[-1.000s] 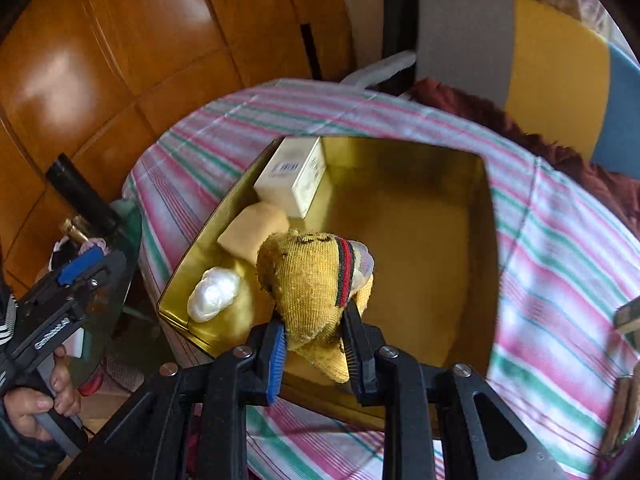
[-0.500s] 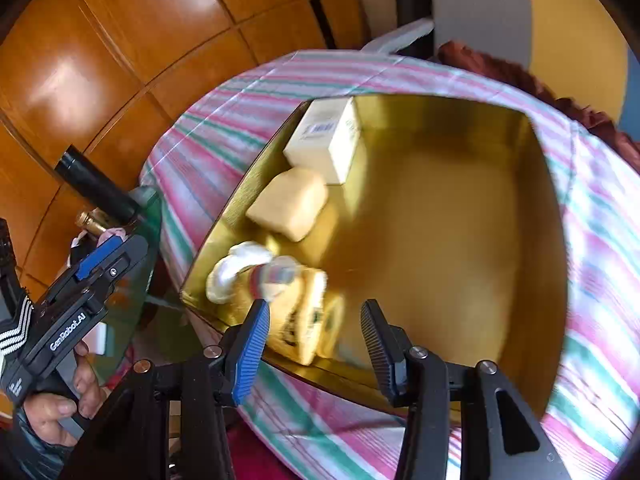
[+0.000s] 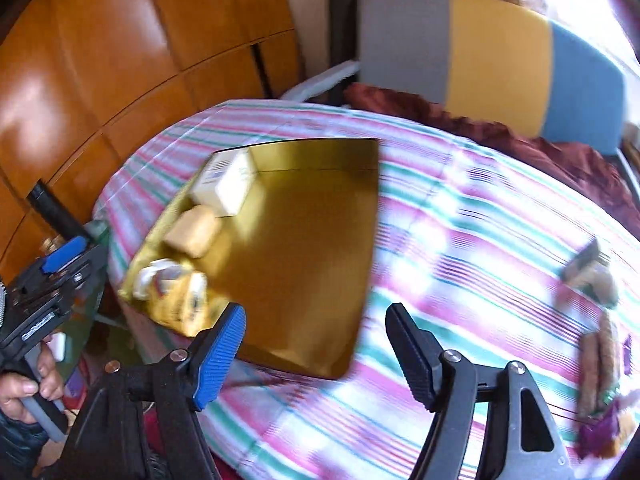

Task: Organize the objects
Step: 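Carry the yellow sock into the gold tray and release it with the right tool, then move both tools back toward the remaining items on the table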

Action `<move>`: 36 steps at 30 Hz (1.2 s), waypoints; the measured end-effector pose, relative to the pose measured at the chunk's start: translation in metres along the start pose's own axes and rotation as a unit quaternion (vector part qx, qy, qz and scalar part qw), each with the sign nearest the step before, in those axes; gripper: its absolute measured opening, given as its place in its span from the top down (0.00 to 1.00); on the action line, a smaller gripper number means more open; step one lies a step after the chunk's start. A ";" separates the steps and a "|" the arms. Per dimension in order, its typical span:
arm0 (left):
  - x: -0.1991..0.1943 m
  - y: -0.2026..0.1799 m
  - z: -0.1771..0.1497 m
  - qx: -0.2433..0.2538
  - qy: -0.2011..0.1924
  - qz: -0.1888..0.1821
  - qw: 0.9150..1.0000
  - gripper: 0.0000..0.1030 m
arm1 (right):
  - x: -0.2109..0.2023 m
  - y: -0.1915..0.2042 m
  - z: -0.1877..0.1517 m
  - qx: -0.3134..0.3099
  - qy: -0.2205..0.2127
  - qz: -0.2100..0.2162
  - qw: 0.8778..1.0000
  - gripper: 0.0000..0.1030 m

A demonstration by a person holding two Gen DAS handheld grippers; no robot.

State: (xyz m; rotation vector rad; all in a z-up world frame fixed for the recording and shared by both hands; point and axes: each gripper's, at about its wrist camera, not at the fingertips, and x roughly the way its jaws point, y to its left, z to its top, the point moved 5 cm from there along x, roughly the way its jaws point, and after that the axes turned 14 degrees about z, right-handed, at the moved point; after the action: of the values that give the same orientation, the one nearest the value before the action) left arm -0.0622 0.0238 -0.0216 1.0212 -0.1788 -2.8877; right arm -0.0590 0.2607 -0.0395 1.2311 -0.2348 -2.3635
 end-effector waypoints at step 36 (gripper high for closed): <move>-0.019 -0.328 0.017 0.199 0.026 -0.201 0.959 0.31 | -0.193 -0.331 -0.063 0.372 -0.237 -0.175 0.880 0.20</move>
State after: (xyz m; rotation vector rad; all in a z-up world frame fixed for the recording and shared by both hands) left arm -0.0683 0.3526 -0.0404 1.3298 -0.6438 -3.2630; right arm -0.0192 0.6469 -0.0526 1.0023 -1.2765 -2.9990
